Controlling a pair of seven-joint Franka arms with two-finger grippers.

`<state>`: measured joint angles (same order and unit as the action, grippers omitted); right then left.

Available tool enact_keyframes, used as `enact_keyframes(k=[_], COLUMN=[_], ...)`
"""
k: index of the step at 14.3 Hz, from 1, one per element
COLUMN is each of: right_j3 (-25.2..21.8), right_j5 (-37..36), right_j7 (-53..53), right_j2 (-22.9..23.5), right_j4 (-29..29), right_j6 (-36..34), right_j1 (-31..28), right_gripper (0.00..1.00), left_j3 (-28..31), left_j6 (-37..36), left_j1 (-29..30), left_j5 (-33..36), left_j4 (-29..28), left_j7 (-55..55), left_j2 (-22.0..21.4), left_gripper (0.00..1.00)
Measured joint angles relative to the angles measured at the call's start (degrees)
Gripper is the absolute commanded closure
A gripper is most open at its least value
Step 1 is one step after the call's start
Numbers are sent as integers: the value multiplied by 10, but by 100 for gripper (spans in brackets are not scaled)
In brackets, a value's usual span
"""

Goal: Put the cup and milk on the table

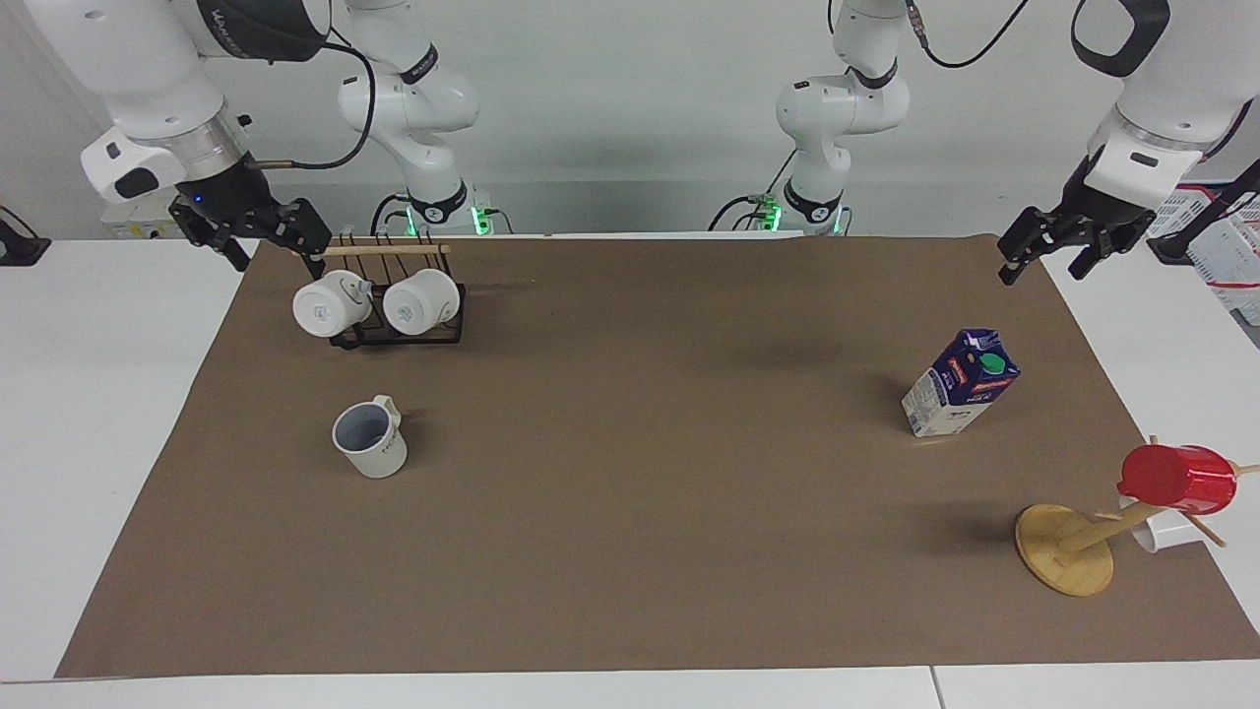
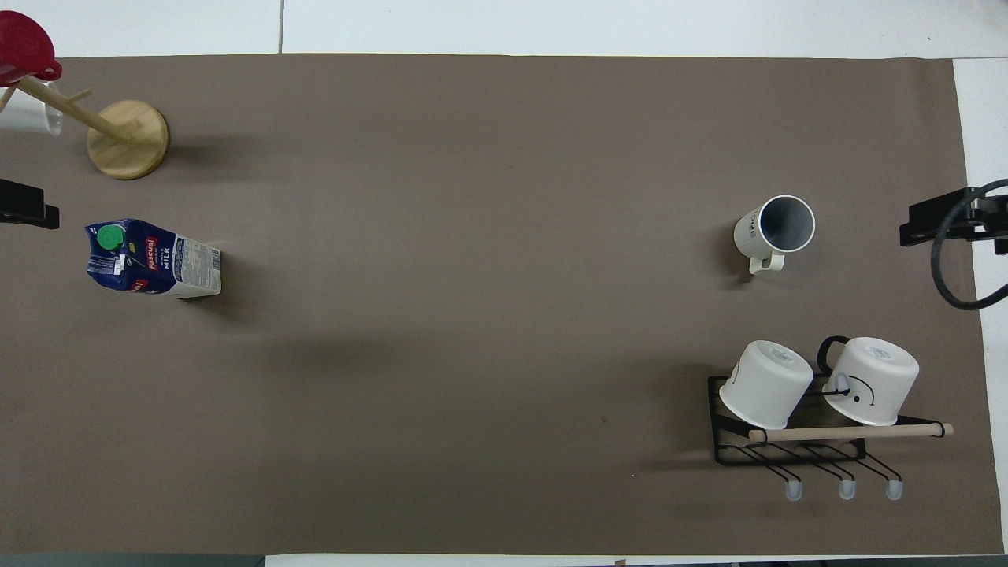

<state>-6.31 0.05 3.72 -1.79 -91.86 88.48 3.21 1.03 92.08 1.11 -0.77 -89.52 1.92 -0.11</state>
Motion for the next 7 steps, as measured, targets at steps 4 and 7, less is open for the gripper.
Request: enact_keyframes(k=[4,7], right_j3=[0,0], right_j5=[0,0], right_j7=[0,0], right_j2=[0,0], right_j4=[0,0], right_j6=[0,0], right_j1=[0,0], right_gripper=[0,0], left_j3=[0,0], left_j6=[-8,-9], left_j1=[0,0], left_j5=[0,0], left_j4=[-1,-1], left_j7=[0,0], left_j2=[0,-3], left_gripper=[0,0])
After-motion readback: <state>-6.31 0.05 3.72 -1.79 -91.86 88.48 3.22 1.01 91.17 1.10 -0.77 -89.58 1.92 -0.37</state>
